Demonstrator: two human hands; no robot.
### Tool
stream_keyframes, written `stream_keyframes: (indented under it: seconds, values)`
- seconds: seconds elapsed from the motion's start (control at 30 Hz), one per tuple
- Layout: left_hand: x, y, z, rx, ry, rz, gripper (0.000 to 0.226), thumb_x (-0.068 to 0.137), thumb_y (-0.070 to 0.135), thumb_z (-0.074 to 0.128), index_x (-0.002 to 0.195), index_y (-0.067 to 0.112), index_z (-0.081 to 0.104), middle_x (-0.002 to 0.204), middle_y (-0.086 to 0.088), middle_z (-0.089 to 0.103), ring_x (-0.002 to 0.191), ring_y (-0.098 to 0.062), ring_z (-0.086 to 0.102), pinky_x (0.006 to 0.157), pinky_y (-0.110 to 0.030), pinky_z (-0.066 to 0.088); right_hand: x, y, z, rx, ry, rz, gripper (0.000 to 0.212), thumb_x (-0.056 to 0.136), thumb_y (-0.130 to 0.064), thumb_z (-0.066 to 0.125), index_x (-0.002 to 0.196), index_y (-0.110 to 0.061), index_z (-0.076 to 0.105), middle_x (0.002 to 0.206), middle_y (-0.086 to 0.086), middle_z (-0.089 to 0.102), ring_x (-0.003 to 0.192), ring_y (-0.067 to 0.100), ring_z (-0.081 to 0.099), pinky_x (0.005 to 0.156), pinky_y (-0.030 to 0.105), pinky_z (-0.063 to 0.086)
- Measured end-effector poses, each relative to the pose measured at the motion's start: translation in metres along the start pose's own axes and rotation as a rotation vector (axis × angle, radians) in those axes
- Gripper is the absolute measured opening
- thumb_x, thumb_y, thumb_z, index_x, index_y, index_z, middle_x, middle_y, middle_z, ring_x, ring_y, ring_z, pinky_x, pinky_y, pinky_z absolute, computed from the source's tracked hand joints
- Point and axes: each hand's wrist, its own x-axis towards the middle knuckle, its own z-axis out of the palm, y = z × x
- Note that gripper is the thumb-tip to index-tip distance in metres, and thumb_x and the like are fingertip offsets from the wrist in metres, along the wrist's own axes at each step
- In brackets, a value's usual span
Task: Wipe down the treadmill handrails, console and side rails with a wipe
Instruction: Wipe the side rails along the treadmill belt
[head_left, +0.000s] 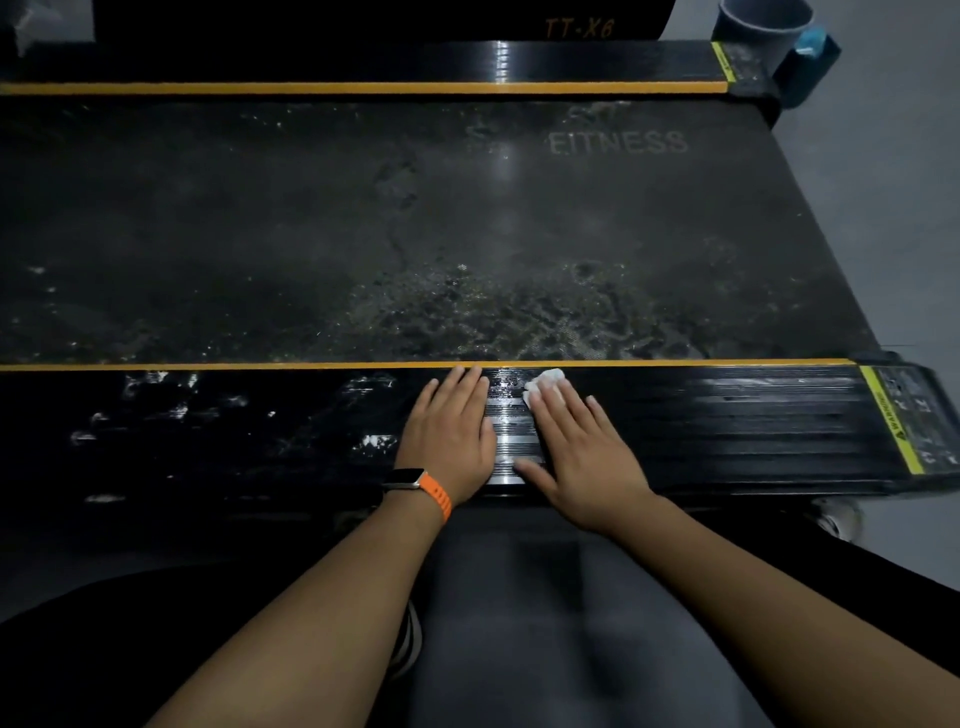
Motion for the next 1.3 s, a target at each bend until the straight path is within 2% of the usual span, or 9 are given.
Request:
stream_keyframes:
  seconds: [0.17,0.3,0.4,0.57,0.7,0.83,0.93,1.1,1.3]
  values:
    - [0.001,-0.001,0.001,0.011,-0.004,-0.005,0.062,0.098,0.037,0.032,0.147,0.006,0.052,0.157,-0.009,0.047,0.15,-0.025,0.037,0.125,-0.046,0.026,-0.038,0.038,0.003,-0.051,0.071,0.049,0.086,0.103,-0.072,0.009,0.167,-0.016,0.019,0.174,0.004,0.013,0.162,0.022,0.008,0.127,0.055,0.023]
    - [0.0,-0.001,0.002,0.009,-0.013,-0.004,0.06,0.099,0.036,0.035,0.148,0.006,0.05,0.158,-0.009,0.045,0.15,-0.025,0.035,0.125,-0.047,0.026,-0.036,0.011,0.013,-0.022,0.132,0.11,0.088,0.101,-0.07,0.025,0.165,-0.01,0.024,0.174,0.01,0.014,0.161,0.027,0.008,0.126,0.049,0.014]
    - [0.0,0.0,0.002,0.008,-0.006,-0.006,0.06,0.099,0.036,0.033,0.148,0.006,0.05,0.158,-0.009,0.045,0.151,-0.025,0.035,0.125,-0.047,0.026,-0.022,-0.015,0.016,-0.014,0.089,0.028,0.09,0.101,-0.072,0.021,0.166,-0.011,0.02,0.174,0.009,0.011,0.162,0.026,0.003,0.129,0.048,0.009]
    - [0.001,-0.001,0.003,0.006,-0.017,-0.013,0.061,0.099,0.037,0.033,0.15,0.007,0.049,0.159,-0.008,0.044,0.152,-0.024,0.033,0.125,-0.047,0.024,-0.05,0.029,0.012,-0.094,0.048,0.028,0.086,0.102,-0.073,0.009,0.168,-0.018,0.015,0.175,0.002,0.01,0.162,0.021,0.004,0.128,0.054,0.021]
    - [0.001,-0.002,0.003,0.006,-0.026,-0.014,0.062,0.099,0.038,0.032,0.151,0.008,0.046,0.161,-0.007,0.041,0.153,-0.023,0.03,0.126,-0.046,0.022,-0.06,0.026,0.013,-0.075,0.093,0.147,0.087,0.101,-0.072,0.023,0.167,-0.015,0.018,0.175,0.006,0.011,0.162,0.024,0.004,0.128,0.051,0.015]
    - [0.001,-0.001,0.002,0.005,-0.018,-0.019,0.063,0.099,0.039,0.03,0.15,0.007,0.048,0.16,-0.008,0.043,0.152,-0.023,0.031,0.126,-0.046,0.023,-0.04,-0.018,0.024,-0.08,0.124,0.023,0.087,0.101,-0.069,0.031,0.165,-0.01,0.025,0.173,0.011,0.02,0.16,0.03,0.014,0.126,0.052,0.018]
    - [0.001,-0.002,0.002,0.003,-0.034,-0.018,0.062,0.1,0.038,0.031,0.152,0.008,0.046,0.162,-0.007,0.04,0.153,-0.023,0.029,0.126,-0.046,0.021,-0.05,-0.004,0.021,-0.145,0.086,-0.045,0.083,0.104,-0.066,0.029,0.167,-0.014,0.019,0.174,0.006,0.015,0.162,0.024,0.008,0.128,0.053,0.02]
    - [0.001,-0.002,0.001,0.0,-0.052,-0.022,0.061,0.101,0.038,0.033,0.154,0.009,0.043,0.164,-0.006,0.037,0.154,-0.022,0.026,0.127,-0.045,0.019,-0.085,0.032,0.02,-0.156,0.09,0.047,0.082,0.104,-0.065,0.028,0.167,-0.015,0.016,0.175,0.006,0.014,0.162,0.025,0.007,0.126,0.054,0.023]
    - [0.001,-0.002,0.001,-0.018,-0.022,-0.016,0.062,0.099,0.038,0.032,0.15,0.007,0.049,0.16,-0.008,0.043,0.152,-0.024,0.032,0.125,-0.046,0.023,-0.052,-0.035,0.033,-0.106,0.152,-0.071,0.083,0.103,-0.064,0.035,0.164,-0.01,0.027,0.172,0.011,0.022,0.16,0.031,0.015,0.126,0.05,0.014]
